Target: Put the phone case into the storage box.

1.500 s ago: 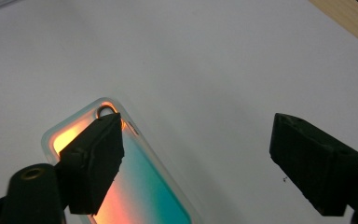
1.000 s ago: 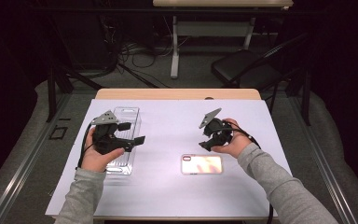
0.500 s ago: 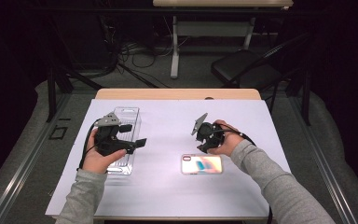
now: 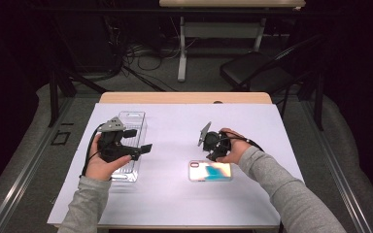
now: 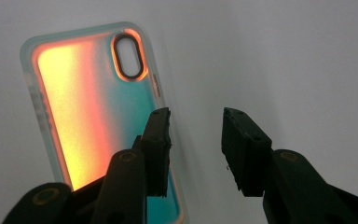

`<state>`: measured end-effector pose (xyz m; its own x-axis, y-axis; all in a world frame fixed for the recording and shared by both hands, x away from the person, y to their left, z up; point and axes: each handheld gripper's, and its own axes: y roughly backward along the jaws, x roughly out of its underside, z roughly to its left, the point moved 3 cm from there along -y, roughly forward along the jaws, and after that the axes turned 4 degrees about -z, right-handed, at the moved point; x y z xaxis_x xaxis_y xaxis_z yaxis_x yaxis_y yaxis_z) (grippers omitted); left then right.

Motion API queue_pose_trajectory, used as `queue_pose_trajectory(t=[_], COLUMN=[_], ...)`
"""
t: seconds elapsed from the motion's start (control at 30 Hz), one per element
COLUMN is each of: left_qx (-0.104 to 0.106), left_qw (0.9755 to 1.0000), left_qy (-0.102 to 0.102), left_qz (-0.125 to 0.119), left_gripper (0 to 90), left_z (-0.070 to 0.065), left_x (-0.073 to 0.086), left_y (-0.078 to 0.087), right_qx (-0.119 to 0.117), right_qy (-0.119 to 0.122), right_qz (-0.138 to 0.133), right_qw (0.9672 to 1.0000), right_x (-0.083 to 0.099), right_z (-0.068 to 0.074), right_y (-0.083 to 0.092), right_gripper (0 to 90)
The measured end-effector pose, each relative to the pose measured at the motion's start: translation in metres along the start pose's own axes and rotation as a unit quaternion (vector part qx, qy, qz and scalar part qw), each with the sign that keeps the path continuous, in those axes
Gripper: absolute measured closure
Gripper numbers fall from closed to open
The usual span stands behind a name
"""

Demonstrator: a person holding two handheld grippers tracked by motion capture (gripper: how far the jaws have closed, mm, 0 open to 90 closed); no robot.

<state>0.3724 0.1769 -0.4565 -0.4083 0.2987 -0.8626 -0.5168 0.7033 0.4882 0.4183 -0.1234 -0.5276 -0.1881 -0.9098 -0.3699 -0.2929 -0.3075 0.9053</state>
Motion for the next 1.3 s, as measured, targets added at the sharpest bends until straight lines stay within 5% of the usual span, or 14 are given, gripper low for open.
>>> queue_pose_trajectory(t=[1.3], left_qx=[-0.002], left_qw=[1.0000], left_qy=[0.004], left_qz=[0.002], left_gripper=[15.7], left_z=[0.003], left_x=[0.002], left_y=[-0.001], right_qx=[-0.021], right_qy=[0.067], right_qz=[0.064], right_qw=[0.9955], right_x=[0.009], right_z=[0.010], right_y=[-0.020], right_gripper=[79.2])
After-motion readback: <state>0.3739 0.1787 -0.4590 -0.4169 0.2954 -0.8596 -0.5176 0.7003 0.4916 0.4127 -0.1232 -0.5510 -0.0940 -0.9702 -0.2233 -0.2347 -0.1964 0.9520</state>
